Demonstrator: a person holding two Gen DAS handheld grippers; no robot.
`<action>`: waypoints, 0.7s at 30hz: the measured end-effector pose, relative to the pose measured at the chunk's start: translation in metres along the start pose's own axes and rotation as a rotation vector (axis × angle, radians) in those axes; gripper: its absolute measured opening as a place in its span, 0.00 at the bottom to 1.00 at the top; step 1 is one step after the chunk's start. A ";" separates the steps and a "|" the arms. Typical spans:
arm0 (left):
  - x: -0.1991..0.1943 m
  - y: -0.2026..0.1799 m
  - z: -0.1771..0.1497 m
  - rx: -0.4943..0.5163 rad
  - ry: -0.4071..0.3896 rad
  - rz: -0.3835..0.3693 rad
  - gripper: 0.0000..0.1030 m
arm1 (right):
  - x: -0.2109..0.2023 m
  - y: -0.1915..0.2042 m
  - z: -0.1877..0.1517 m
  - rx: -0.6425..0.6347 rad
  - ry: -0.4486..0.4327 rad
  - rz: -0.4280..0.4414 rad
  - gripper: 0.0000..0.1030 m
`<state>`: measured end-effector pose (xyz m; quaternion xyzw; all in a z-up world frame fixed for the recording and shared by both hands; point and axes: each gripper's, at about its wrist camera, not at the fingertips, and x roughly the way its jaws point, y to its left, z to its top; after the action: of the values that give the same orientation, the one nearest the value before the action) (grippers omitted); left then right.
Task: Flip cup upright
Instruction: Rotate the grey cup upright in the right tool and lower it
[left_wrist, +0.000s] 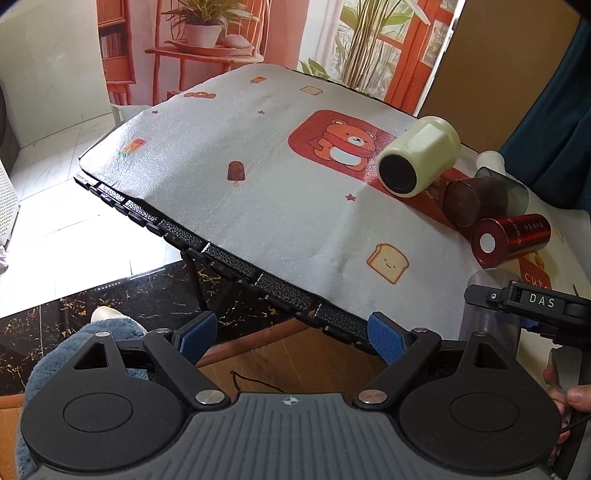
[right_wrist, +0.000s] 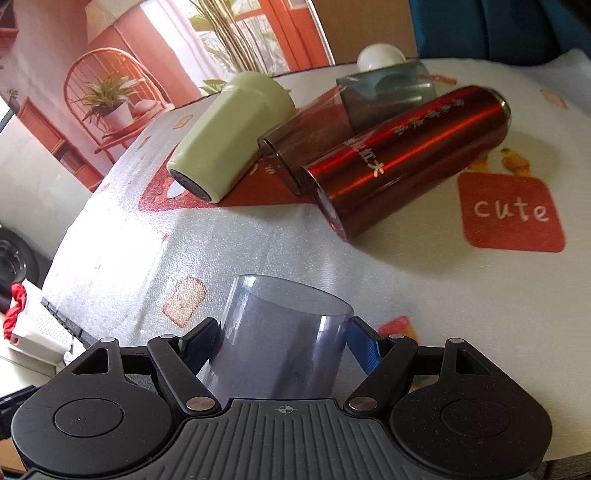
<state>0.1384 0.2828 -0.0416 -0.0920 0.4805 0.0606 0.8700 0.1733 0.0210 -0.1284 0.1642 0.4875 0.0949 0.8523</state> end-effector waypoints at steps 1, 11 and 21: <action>-0.001 0.000 -0.001 -0.001 -0.001 0.001 0.88 | -0.003 0.001 -0.001 -0.015 -0.008 -0.002 0.71; 0.001 0.002 0.000 -0.022 0.005 0.003 0.88 | -0.042 0.014 -0.003 -0.194 -0.140 -0.080 0.69; 0.013 0.008 -0.001 -0.046 0.028 -0.010 0.88 | -0.041 0.005 -0.001 -0.329 -0.229 -0.235 0.64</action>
<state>0.1427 0.2907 -0.0538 -0.1151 0.4908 0.0661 0.8611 0.1511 0.0130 -0.0939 -0.0249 0.3812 0.0540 0.9226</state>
